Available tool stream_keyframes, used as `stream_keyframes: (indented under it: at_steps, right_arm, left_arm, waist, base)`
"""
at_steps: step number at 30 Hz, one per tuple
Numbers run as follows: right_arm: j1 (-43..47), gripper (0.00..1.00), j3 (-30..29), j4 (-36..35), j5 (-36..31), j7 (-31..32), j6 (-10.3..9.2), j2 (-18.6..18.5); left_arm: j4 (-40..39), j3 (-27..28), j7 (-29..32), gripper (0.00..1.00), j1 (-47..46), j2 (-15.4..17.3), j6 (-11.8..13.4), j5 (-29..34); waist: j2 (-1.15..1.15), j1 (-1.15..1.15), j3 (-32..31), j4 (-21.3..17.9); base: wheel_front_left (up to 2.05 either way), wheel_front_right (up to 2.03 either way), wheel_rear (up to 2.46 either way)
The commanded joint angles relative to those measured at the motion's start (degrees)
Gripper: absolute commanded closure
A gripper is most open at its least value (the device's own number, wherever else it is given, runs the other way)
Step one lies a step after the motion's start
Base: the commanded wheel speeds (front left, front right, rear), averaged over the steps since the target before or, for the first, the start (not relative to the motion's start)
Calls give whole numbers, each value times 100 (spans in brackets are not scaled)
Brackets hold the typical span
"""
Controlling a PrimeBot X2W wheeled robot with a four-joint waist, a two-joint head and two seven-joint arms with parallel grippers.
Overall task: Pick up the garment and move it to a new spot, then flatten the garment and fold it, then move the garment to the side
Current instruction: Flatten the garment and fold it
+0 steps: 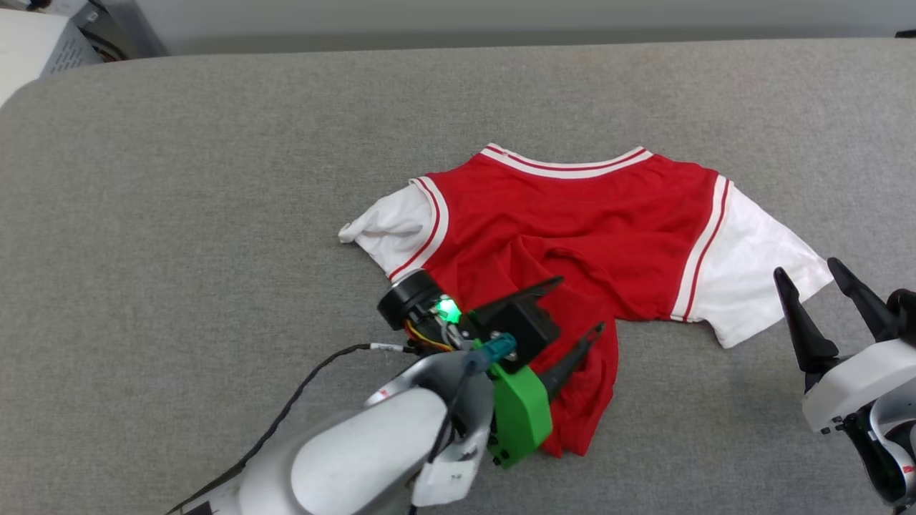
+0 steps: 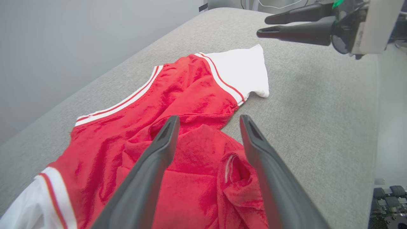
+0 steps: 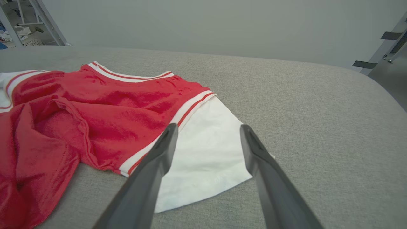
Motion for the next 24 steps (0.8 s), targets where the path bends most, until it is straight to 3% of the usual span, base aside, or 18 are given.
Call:
stream_keyframes:
  at_steps: [1,10,13,17,21,24]
  right_arm:
    - [97,0,-22,-41,-66,-70,-3,43]
    - [309,0,-174,-286,-390,-277,-3,321]
    - [376,0,-221,-377,-490,-302,-3,422]
    - [461,0,-246,-551,-635,-295,-3,522]
    - [455,0,-289,-684,-696,-298,-3,536]
    - [420,0,-264,-793,-751,-301,-3,564]
  left_arm:
    - [-85,150,-168,0,165,144,196,25]
    - [-375,1185,-1205,0,800,879,1420,-10]
    - [-400,1473,-1374,0,1047,1110,1596,-177]
    - [-454,1755,-1414,0,1022,1472,1402,-424]
    - [-456,1922,-1060,0,556,1825,896,-687]
    - [-428,1918,-415,0,58,1981,432,-954]
  waist:
    - [0,0,-289,188]
    - [0,0,-528,237]
    - [0,0,-561,243]
    - [0,0,-566,254]
    - [0,0,-532,250]
    - [0,0,-453,210]
  base:
    - [0,0,0]
    - [0,0,0]
    - [0,0,0]
    - [0,0,0]
    - [0,0,0]
    - [0,0,0]
